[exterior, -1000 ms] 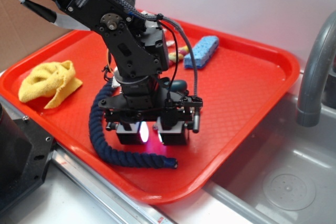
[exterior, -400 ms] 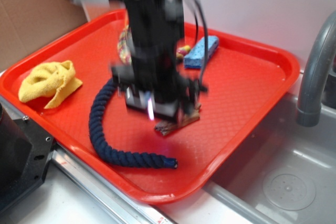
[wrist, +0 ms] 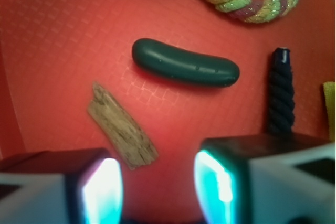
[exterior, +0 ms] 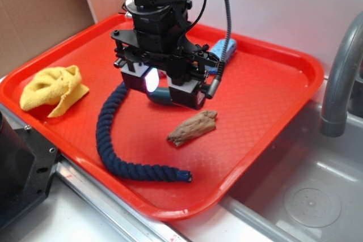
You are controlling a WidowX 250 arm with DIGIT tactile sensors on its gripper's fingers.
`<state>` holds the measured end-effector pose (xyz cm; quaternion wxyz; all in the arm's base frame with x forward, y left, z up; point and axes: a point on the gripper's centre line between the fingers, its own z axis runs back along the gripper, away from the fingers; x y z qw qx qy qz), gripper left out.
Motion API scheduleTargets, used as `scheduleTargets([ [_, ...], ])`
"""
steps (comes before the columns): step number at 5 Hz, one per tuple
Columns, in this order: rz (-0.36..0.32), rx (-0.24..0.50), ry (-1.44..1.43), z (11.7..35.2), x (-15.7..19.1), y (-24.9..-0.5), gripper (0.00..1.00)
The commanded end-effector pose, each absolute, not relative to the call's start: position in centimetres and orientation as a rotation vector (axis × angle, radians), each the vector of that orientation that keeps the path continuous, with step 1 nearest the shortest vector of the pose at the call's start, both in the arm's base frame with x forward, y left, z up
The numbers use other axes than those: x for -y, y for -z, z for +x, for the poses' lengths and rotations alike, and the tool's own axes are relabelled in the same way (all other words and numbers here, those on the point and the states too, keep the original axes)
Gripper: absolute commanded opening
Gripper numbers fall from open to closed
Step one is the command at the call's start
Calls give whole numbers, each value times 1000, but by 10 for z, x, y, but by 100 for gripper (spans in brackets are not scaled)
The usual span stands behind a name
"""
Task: Grab the wood chip.
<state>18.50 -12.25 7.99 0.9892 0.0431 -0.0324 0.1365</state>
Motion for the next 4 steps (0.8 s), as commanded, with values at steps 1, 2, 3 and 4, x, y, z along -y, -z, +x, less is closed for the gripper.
scheduleTargets([
  [1,8,177,-37,232,147,-57,100],
  [2,5,182,20,233,159,-44,100],
  [3,-3,169,31,228,163,-39,100],
  [4,6,148,20,222,160,-34,100],
])
